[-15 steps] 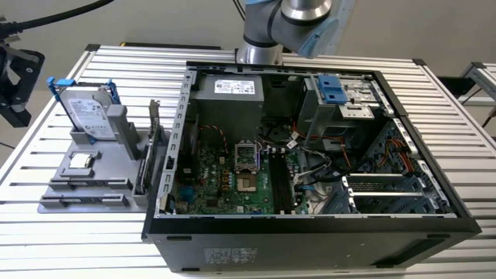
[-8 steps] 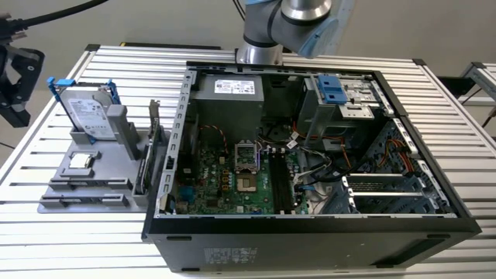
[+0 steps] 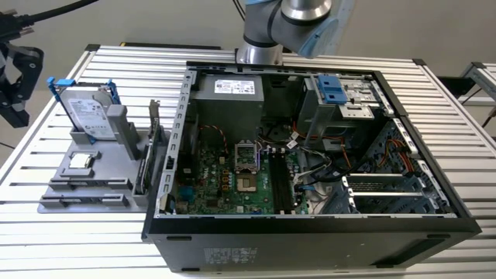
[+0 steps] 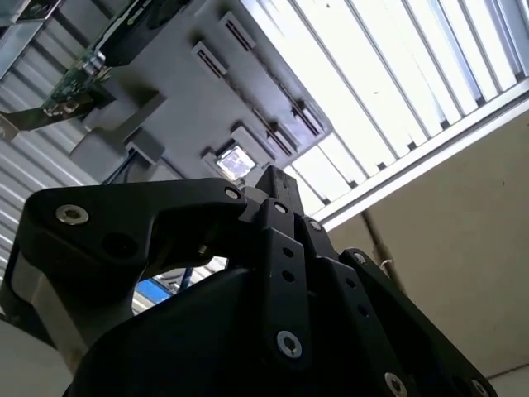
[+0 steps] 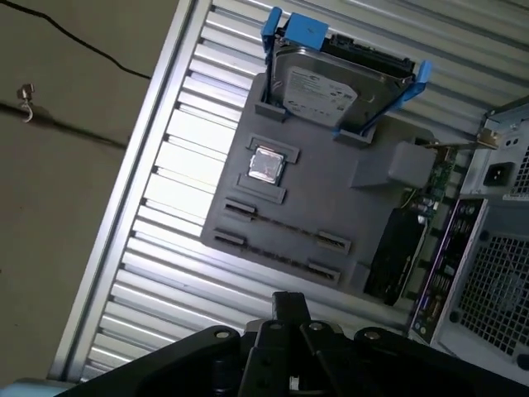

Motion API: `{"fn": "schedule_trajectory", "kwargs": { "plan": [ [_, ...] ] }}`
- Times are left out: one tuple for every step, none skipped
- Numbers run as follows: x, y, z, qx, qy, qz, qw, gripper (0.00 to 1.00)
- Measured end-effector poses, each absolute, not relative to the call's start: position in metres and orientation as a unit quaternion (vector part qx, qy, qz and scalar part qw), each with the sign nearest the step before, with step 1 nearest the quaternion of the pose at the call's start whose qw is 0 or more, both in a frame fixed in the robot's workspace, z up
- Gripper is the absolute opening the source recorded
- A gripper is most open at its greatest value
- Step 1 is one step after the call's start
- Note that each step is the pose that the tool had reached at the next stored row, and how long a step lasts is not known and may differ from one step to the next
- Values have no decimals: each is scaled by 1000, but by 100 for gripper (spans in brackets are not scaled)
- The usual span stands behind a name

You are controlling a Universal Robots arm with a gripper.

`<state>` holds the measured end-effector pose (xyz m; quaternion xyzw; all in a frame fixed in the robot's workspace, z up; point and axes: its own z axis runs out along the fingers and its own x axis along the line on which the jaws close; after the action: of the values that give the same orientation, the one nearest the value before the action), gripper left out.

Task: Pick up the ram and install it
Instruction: 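Pick up the ram and move it above insertion slot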

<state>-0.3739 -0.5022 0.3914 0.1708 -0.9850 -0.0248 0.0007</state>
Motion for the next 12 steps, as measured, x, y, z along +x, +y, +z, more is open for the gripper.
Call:
{"fn": "schedule_trajectory", "kwargs": {
  "plan": [
    [-374, -502, 391, 176, -984, -25, 1, 0],
    [-374, -502, 391, 181, -983, -25, 1, 0],
    [-374, -502, 391, 185, -982, -25, 1, 0],
    [-374, -502, 391, 190, -981, -25, 1, 0],
    [-374, -502, 391, 195, -980, -25, 1, 0],
    [-374, -502, 391, 200, -979, -25, 1, 0],
    [-374, -502, 391, 205, -978, -25, 2, 0],
    [-374, -502, 391, 210, -977, -25, 2, 0],
    [-374, -502, 391, 216, -976, -25, 2, 0],
    [-374, -502, 391, 221, -975, -25, 2, 0],
    [-374, -502, 391, 226, -974, -25, 2, 0],
    [-374, -502, 391, 231, -973, -25, 2, 0]
  ]
}}
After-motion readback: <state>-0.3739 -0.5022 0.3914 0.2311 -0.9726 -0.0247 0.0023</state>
